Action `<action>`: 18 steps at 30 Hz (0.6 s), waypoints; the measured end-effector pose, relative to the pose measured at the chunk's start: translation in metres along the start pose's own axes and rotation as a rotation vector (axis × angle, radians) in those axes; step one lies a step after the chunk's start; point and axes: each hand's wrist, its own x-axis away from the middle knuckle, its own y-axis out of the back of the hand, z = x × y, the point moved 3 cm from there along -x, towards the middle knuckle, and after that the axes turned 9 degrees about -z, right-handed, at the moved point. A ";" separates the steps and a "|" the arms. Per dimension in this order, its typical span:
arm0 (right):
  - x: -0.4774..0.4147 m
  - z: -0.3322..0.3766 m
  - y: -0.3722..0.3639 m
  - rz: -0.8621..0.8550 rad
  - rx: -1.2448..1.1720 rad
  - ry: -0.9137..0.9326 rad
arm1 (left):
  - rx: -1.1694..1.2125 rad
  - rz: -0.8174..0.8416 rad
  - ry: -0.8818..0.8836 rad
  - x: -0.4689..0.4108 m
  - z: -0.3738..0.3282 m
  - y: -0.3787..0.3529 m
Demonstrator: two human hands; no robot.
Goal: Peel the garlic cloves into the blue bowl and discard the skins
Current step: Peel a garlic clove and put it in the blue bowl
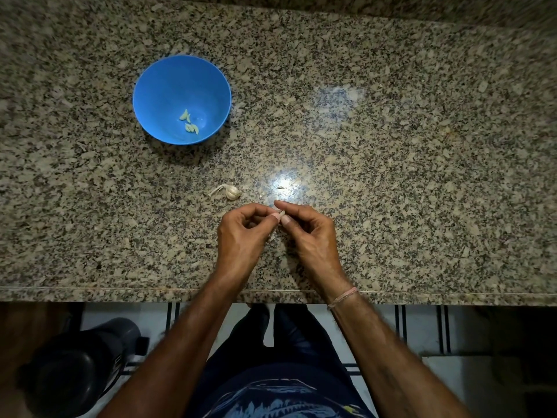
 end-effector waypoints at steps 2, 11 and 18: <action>0.000 0.001 0.001 -0.019 0.000 -0.002 | 0.084 0.004 0.106 -0.002 0.004 -0.001; 0.006 0.003 -0.003 -0.024 -0.032 -0.038 | 0.022 -0.001 0.139 -0.003 0.016 -0.013; 0.003 0.003 -0.003 -0.016 -0.075 -0.115 | 0.016 0.026 0.146 -0.003 0.010 -0.013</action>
